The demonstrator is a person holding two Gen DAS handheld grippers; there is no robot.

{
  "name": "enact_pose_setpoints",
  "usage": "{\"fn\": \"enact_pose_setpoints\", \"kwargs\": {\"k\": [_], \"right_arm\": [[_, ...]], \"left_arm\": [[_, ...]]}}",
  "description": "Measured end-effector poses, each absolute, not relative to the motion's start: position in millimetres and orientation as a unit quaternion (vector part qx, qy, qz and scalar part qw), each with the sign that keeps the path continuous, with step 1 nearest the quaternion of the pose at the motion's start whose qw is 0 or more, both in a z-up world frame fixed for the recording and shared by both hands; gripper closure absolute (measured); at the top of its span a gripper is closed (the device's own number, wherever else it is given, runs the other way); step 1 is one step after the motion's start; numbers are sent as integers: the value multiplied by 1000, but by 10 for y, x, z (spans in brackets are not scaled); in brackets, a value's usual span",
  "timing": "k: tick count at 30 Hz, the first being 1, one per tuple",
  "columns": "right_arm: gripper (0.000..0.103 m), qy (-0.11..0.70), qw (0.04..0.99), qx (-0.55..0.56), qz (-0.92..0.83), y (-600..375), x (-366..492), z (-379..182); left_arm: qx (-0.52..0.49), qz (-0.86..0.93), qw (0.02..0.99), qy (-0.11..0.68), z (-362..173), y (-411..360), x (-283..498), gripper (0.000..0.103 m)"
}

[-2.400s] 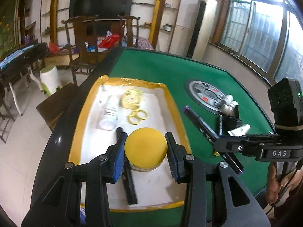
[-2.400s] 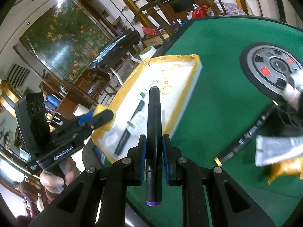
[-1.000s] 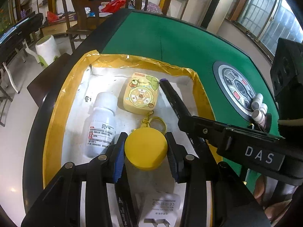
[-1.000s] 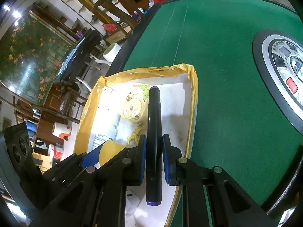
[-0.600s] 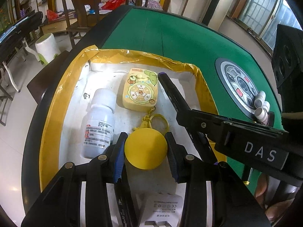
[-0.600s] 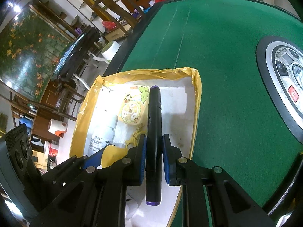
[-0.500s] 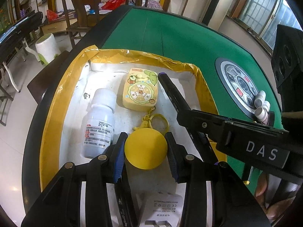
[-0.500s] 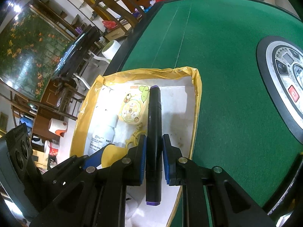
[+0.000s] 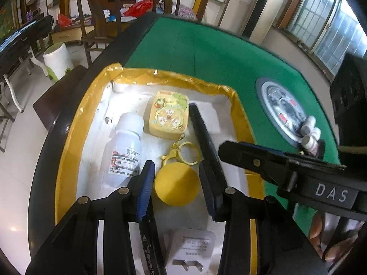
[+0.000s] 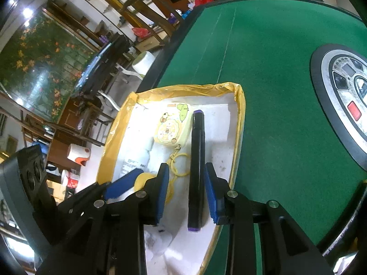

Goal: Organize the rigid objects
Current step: 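Open both grippers to drop the sponge and marker into the box, then grasp the yellow-capped black marker with the left gripper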

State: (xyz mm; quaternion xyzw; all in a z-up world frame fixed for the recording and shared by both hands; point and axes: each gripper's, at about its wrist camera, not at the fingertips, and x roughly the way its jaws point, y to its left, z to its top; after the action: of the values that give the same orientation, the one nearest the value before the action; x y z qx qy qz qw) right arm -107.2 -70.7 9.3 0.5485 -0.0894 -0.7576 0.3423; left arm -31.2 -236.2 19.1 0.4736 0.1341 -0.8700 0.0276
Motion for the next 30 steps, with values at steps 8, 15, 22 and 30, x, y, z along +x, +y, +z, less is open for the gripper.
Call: {"fn": "enact_pose_setpoints", "kwargs": {"k": [8, 15, 22, 30], "right_arm": [[73, -108, 355, 521, -769, -198, -882, 225], [70, -76, 322, 511, -793, 528, -927, 196], [69, -47, 390, 553, -735, 1077, -491, -25], [54, -2, 321, 479, -817, 1712, -247, 191]], "left_arm": [[441, -889, 12, 123, 441, -2157, -87, 61], [418, -902, -26, 106, 608, -1763, 63, 61], [424, -899, -80, 69, 601, -1226, 118, 61], [455, -883, -113, 27, 376, -648, -97, 47]]}}
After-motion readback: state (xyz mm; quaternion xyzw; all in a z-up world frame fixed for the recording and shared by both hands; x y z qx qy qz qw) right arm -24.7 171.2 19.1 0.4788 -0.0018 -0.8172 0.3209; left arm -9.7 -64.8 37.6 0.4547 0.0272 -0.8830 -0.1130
